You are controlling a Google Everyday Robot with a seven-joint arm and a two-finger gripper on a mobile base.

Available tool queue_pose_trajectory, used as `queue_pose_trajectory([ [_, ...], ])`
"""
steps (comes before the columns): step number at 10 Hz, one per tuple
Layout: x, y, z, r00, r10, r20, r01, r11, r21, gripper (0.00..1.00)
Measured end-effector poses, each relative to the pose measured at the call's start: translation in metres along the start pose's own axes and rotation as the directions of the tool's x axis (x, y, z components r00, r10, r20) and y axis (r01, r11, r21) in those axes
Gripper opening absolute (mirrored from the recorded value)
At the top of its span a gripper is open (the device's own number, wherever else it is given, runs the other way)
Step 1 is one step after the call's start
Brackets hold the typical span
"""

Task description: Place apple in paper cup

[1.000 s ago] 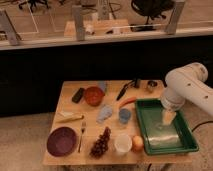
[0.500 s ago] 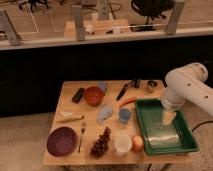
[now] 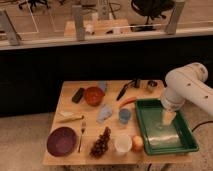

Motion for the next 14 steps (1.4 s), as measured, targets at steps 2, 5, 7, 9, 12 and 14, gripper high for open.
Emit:
queue_pose_trajectory([
  [2, -0.005, 0.004, 0.002, 1.0, -0.014, 0.003, 0.014, 1.0, -0.003, 0.8],
  [5, -0.036, 0.019, 0.016, 0.996, -0.09, 0.002, 0.09, 0.996, 0.003, 0.8],
  [7, -0.044, 0.033, 0.037, 0.991, -0.135, -0.014, 0.135, 0.991, 0.0, 0.8],
  [9, -0.049, 0.043, 0.053, 0.982, -0.184, -0.034, 0.184, 0.983, -0.006, 0.8],
  [12, -0.053, 0.059, 0.076, 0.967, -0.252, -0.031, 0.251, 0.968, -0.031, 0.8],
  [14, -0.063, 0.07, 0.077, 0.958, -0.286, 0.003, 0.286, 0.957, -0.049, 0.8],
])
